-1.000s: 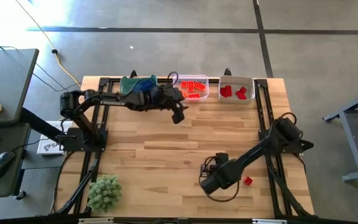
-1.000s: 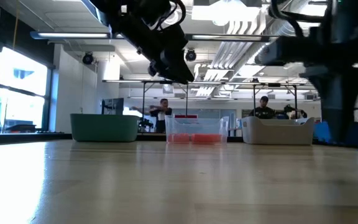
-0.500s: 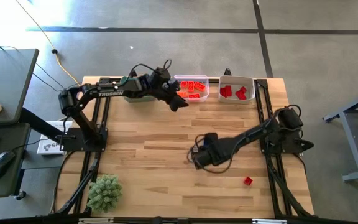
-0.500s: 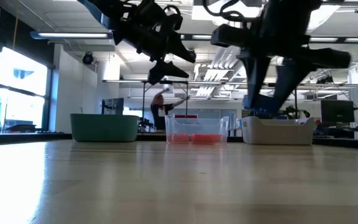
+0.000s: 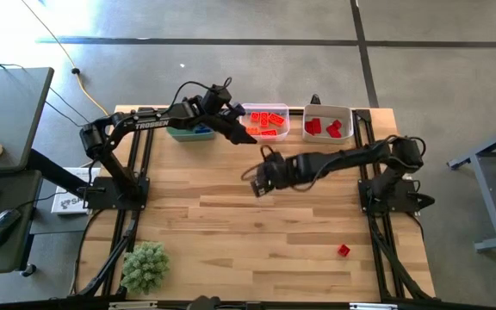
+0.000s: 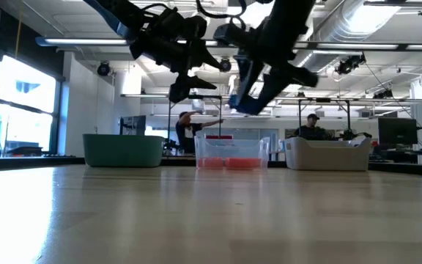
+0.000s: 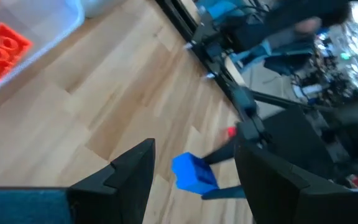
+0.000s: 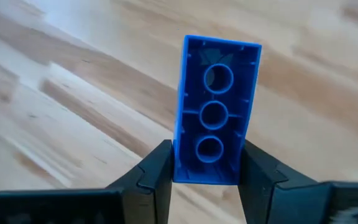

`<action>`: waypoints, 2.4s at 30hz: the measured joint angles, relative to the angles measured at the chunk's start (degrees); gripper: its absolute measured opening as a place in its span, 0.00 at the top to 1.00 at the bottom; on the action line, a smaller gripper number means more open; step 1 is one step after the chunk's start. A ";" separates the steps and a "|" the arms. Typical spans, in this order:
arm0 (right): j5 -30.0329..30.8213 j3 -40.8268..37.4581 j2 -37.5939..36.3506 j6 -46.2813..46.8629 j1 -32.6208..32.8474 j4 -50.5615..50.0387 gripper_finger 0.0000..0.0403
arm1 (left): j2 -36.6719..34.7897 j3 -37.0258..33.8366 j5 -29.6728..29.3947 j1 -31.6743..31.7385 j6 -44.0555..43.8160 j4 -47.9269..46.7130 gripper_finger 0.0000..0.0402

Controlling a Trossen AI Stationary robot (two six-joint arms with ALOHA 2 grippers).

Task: Sort & place blocks by color
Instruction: Put the blue game piece into the green bin

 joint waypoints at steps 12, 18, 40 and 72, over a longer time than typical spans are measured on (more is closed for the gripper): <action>-22.05 0.02 -1.45 -31.44 -12.45 9.87 0.71 | 0.00 0.00 10.90 1.73 14.57 0.41 0.48; -31.85 0.07 -2.26 -40.43 -16.70 10.48 0.71 | 0.00 0.00 16.61 3.82 21.85 0.43 0.48; -44.59 0.07 -4.14 -50.10 -24.26 12.64 0.71 | 0.00 0.00 18.41 5.11 24.17 3.40 0.48; -53.62 0.04 -4.05 -59.02 -31.31 12.81 0.71 | 0.00 0.00 1.73 4.91 18.62 3.49 0.44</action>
